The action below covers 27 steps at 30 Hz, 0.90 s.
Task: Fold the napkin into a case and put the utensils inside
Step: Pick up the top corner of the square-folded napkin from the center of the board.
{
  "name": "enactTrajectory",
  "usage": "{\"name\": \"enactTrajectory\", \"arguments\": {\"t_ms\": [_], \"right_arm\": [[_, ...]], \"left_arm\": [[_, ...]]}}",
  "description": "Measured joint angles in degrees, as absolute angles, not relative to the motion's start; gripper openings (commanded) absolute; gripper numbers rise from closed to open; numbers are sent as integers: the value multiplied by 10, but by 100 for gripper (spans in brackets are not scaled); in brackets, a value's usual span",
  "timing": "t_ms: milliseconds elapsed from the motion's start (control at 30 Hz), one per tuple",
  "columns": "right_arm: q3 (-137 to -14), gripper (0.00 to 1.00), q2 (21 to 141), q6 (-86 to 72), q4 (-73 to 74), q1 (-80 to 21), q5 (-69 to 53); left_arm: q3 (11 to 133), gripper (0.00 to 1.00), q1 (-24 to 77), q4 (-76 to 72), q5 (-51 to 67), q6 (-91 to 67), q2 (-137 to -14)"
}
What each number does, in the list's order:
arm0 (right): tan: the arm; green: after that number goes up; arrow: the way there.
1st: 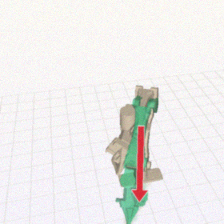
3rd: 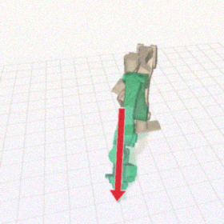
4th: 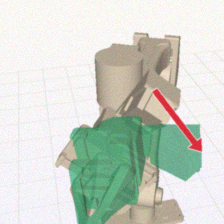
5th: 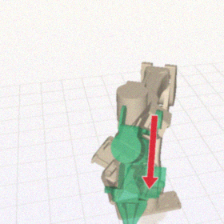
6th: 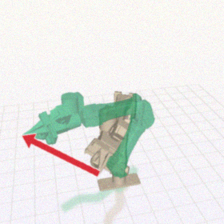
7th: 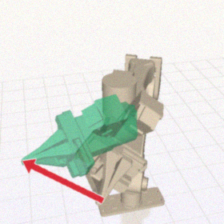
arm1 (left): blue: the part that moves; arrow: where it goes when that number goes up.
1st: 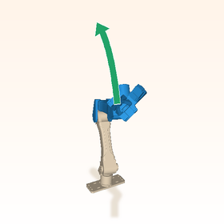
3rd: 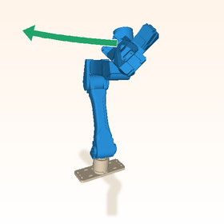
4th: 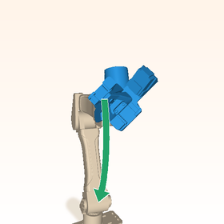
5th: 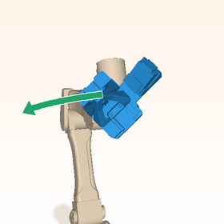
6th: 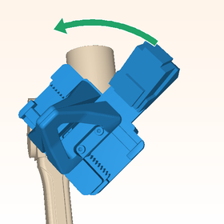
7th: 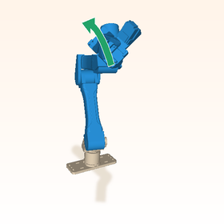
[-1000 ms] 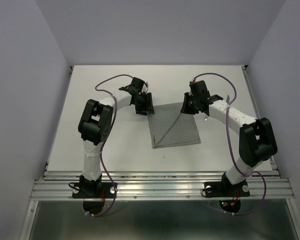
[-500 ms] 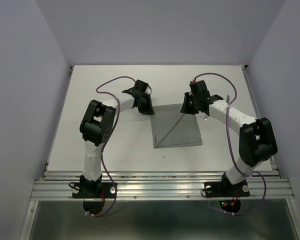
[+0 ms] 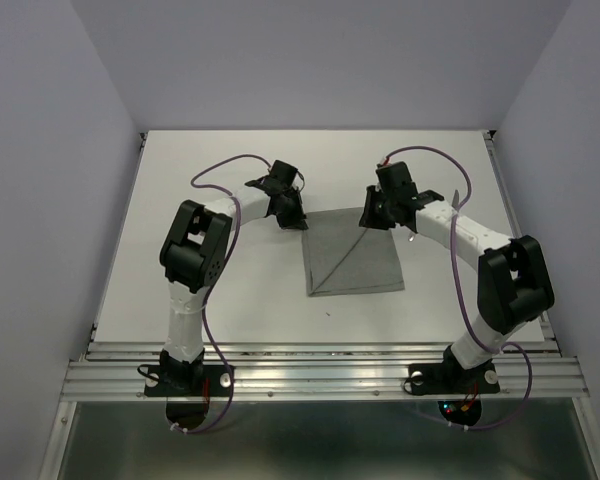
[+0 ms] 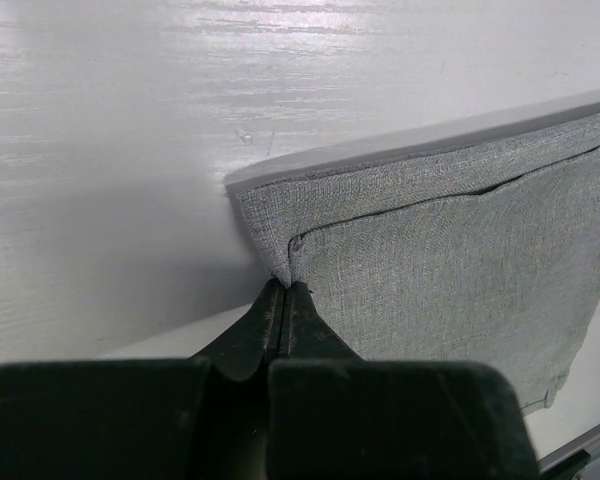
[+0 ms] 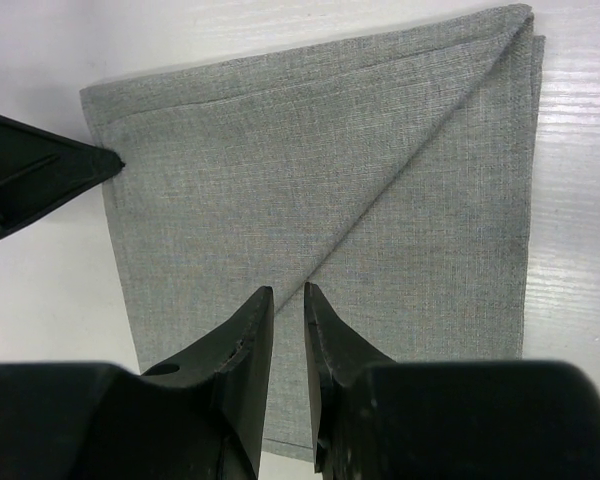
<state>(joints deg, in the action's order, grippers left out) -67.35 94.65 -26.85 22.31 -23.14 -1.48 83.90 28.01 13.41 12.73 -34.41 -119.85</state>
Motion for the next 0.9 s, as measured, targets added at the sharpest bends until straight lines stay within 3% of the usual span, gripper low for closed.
{"name": "enactTrajectory", "arguments": {"t_ms": [333, 600, 900], "right_arm": [[-670, 32, 947, -271, 217, -315, 25], [-635, 51, 946, -288, 194, -394, 49], [-624, 53, 946, -303, 179, -478, 106]], "left_arm": [[837, 0, 280, 171, 124, -368, -1178], [810, 0, 279, 178, 140, -382, -1138], [801, 0, 279, 176, 146, -389, -1110]]}}
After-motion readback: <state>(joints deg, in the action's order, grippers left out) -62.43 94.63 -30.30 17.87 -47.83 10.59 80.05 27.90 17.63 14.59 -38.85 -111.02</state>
